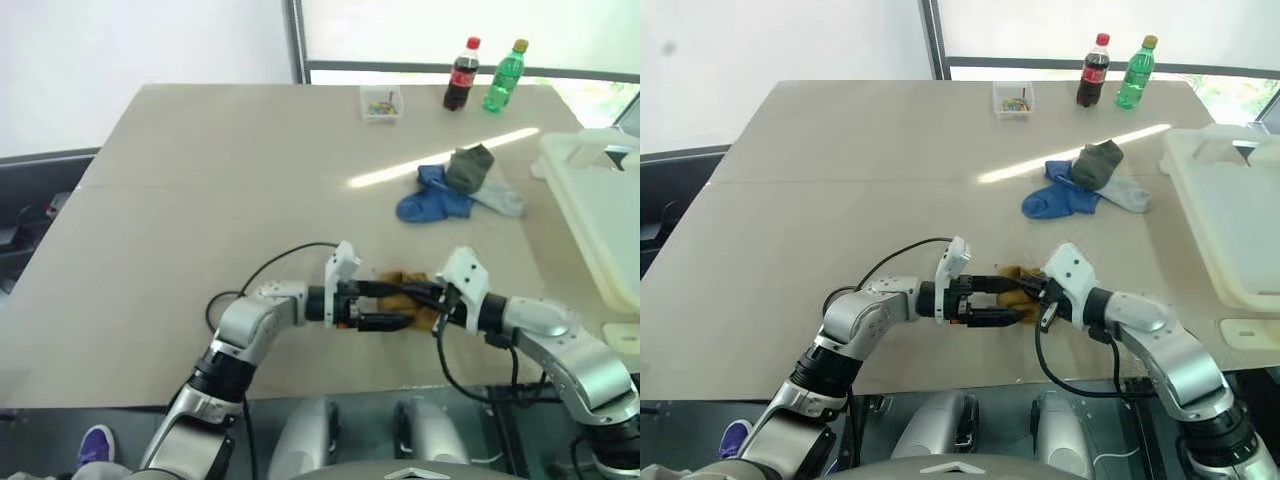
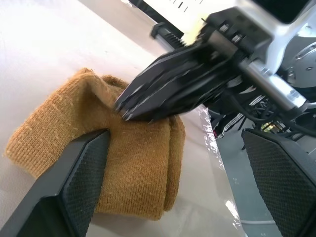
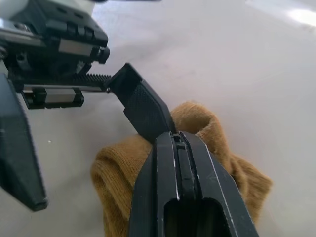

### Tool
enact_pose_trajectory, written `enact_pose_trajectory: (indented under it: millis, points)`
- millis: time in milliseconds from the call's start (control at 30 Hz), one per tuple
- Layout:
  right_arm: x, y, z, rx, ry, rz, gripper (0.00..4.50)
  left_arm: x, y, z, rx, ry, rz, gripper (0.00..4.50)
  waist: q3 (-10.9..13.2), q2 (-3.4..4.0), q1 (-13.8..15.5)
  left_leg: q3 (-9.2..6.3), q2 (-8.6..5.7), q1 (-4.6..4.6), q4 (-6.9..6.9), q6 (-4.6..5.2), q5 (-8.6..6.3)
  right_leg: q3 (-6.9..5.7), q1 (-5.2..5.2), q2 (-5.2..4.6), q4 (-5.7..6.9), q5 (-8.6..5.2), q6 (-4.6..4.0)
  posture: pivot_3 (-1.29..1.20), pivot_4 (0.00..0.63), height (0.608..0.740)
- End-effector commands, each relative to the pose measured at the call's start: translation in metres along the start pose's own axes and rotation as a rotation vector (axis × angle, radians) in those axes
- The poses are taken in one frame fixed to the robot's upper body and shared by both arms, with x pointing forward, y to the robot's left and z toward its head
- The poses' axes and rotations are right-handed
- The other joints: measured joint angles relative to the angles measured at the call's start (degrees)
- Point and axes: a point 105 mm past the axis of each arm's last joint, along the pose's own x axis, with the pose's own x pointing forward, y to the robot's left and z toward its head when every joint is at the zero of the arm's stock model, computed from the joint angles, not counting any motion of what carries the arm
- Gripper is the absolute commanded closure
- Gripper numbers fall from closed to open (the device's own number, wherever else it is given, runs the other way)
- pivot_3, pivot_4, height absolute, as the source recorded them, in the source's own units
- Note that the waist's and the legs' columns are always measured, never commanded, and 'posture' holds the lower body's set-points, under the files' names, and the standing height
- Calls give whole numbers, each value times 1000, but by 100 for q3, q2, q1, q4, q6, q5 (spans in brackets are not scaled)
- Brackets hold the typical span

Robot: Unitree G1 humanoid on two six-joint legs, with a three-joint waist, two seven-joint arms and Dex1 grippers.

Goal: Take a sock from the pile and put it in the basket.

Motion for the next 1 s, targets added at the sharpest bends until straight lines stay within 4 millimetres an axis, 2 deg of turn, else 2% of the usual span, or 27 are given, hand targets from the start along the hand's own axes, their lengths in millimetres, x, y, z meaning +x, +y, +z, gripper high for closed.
enact_pose_trajectory:
  millis: [33,267,467,533,633,733,900,1000]
  points:
    - [2,-12,-7,-13,24,-60,4458,1,-2,-1,7,16,-10,0,0,0,-7,2,-1,0,0,0,0,2,-1,0,0,0,0,0,150,732]
    - [-9,-11,-22,38,48,-68,4458,-3,-1,-3,-15,9,7,0,-1,-1,0,0,1,2,0,0,0,1,1,1,0,0,0,0,150,732]
    - [-6,-9,-41,77,83,-71,4458,-3,-1,-4,-12,5,17,0,-3,-1,2,-1,0,8,1,0,0,1,7,-1,0,0,0,0,150,732]
    - [-7,-9,-35,65,60,-75,4458,-4,-2,1,16,-26,20,0,-3,-1,1,-1,0,8,3,0,0,0,9,-1,0,0,1,0,150,732]
    - [-11,-10,-12,74,-31,-73,4458,-8,-11,14,71,-105,-20,0,-2,-1,-2,-1,1,5,4,1,0,2,5,-3,1,0,0,0,150,732]
    - [-18,-5,12,78,-109,-49,3616,-22,-18,25,86,-156,-20,0,2,0,-2,-3,2,-1,4,0,0,-1,0,-4,1,1,-1,0,150,732]
    - [-24,1,27,81,-127,-44,1408,-38,-23,28,92,-170,7,0,2,2,-9,-2,8,-3,3,-1,-1,0,-7,-6,1,1,-1,0,150,732]
    - [-24,-7,25,72,-91,-109,35,-43,-22,27,97,-167,34,0,3,1,-7,2,7,-3,3,0,-1,1,-7,-8,1,1,-1,0,150,732]
